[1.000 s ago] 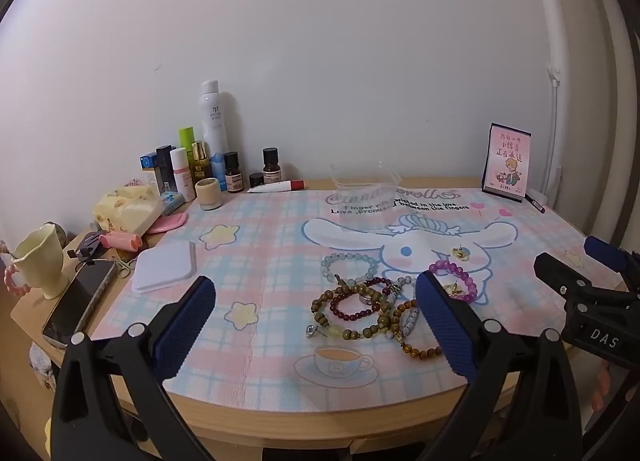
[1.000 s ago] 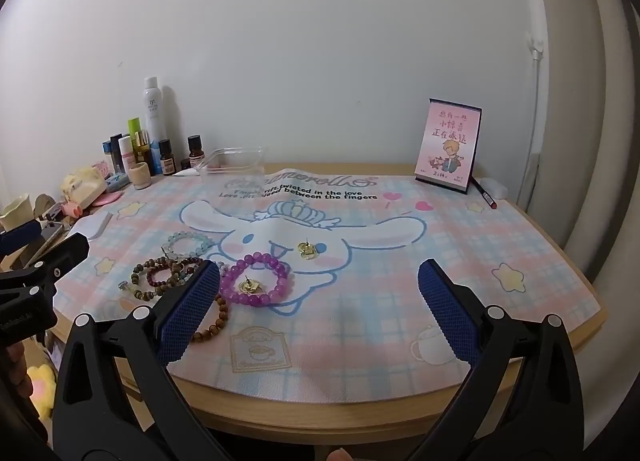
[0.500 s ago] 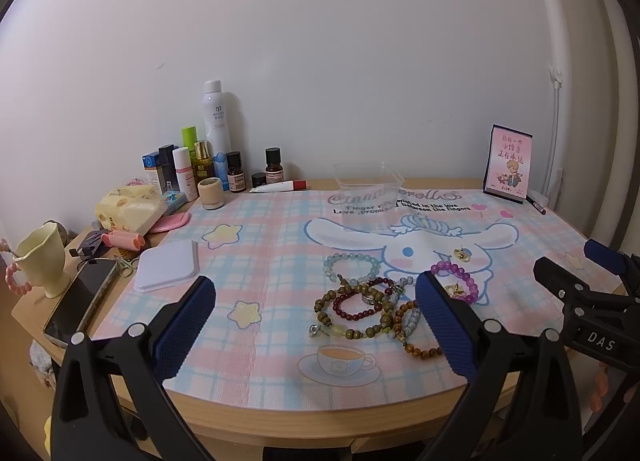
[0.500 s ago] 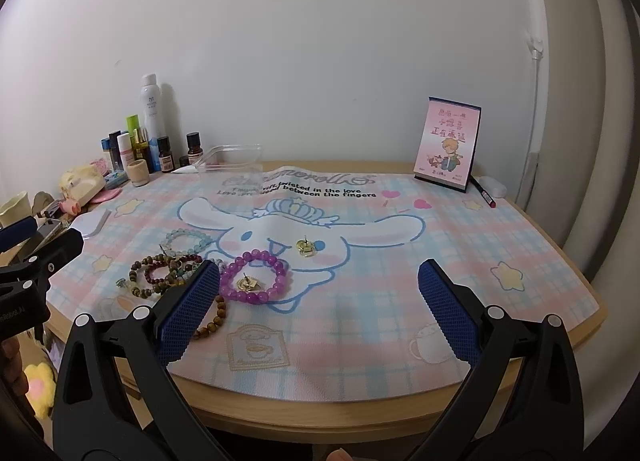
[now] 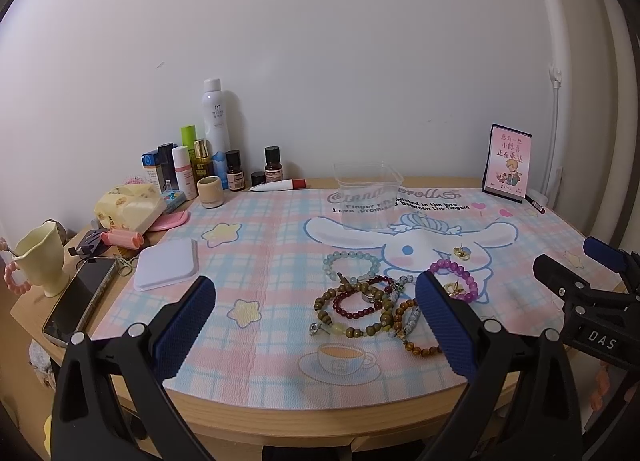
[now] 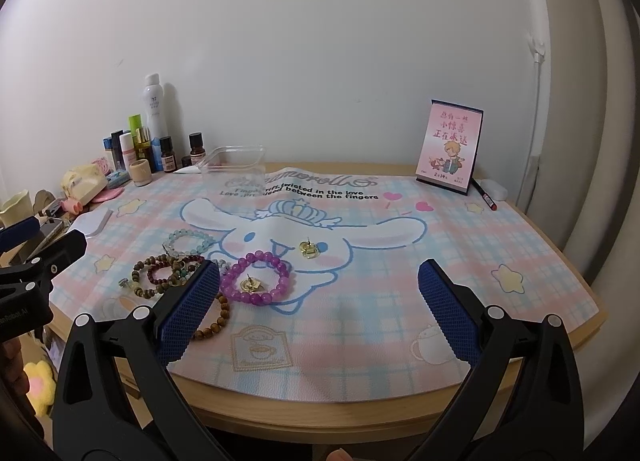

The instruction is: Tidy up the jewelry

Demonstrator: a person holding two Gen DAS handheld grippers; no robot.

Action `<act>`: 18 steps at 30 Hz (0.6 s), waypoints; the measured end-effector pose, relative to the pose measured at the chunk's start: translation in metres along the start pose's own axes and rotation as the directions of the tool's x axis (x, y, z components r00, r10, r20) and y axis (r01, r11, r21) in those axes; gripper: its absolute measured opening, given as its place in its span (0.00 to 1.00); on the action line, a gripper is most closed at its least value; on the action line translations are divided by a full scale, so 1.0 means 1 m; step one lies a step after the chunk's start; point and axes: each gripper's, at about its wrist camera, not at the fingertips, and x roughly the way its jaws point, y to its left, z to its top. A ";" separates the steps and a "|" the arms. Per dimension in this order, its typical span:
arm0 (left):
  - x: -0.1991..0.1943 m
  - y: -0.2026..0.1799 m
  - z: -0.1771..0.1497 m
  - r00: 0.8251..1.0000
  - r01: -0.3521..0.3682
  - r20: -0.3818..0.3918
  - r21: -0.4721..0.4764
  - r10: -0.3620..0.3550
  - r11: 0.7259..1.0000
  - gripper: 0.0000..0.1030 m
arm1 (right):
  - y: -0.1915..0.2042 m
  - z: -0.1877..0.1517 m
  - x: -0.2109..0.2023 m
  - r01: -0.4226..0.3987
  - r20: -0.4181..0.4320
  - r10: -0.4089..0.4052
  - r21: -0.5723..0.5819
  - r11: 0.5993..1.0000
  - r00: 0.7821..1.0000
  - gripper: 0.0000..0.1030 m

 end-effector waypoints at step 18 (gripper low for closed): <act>0.000 0.002 0.001 1.000 0.004 -0.006 -0.004 -0.004 1.000 0.96 | 0.003 0.001 0.001 -0.009 0.000 0.009 0.002 1.000 1.000 0.92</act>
